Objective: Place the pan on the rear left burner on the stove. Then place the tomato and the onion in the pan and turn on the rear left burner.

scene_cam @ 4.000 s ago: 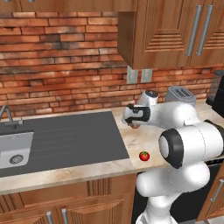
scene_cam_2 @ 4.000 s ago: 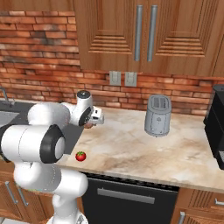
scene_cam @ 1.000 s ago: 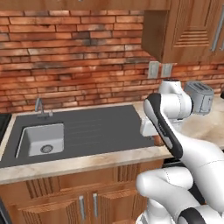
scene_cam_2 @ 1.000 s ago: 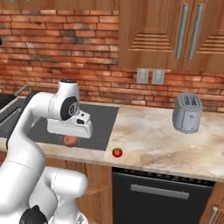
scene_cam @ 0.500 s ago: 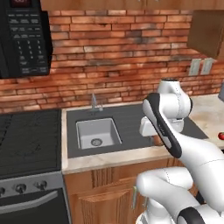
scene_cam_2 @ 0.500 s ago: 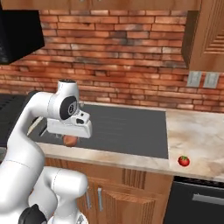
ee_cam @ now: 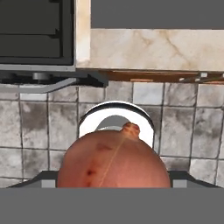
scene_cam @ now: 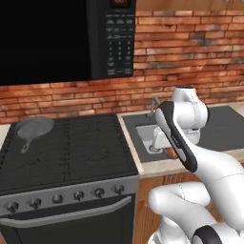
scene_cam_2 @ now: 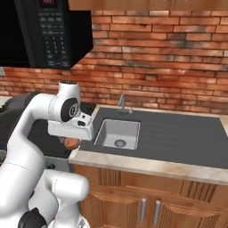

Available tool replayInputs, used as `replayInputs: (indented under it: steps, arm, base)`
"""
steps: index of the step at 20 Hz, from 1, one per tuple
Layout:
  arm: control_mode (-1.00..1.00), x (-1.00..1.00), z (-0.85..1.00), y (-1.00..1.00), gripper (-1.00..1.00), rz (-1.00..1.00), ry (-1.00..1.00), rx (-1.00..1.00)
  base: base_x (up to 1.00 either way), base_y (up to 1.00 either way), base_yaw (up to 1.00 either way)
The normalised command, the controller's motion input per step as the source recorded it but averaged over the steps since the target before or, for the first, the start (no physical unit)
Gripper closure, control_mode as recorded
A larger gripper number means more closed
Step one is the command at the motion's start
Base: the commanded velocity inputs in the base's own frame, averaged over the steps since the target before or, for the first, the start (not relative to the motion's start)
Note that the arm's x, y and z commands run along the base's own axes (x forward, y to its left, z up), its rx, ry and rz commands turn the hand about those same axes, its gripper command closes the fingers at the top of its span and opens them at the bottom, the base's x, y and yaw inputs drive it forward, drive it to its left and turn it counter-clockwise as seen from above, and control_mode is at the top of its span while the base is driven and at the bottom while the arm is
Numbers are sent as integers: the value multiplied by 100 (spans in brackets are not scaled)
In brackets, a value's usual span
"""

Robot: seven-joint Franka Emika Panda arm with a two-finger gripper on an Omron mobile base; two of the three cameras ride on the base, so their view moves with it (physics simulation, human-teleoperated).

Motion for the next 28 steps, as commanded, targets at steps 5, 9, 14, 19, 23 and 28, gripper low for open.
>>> replayInputs:
  steps: [5,9,14,19,23,28]
  arm:
    - [100,0,0,0,100,0,0,0]
    - [100,0,0,0,100,0,0,0]
    - [100,0,0,0,100,0,0,0]
    - [100,0,0,0,100,0,0,0]
    - [100,0,0,0,100,0,0,0]
    - [100,0,0,0,100,0,0,0]
  base:
    - [0,99,0]
    - [1,90,0]
    - [16,78,0]
    - [37,58,0]
    - [51,42,0]
    - [44,33,0]
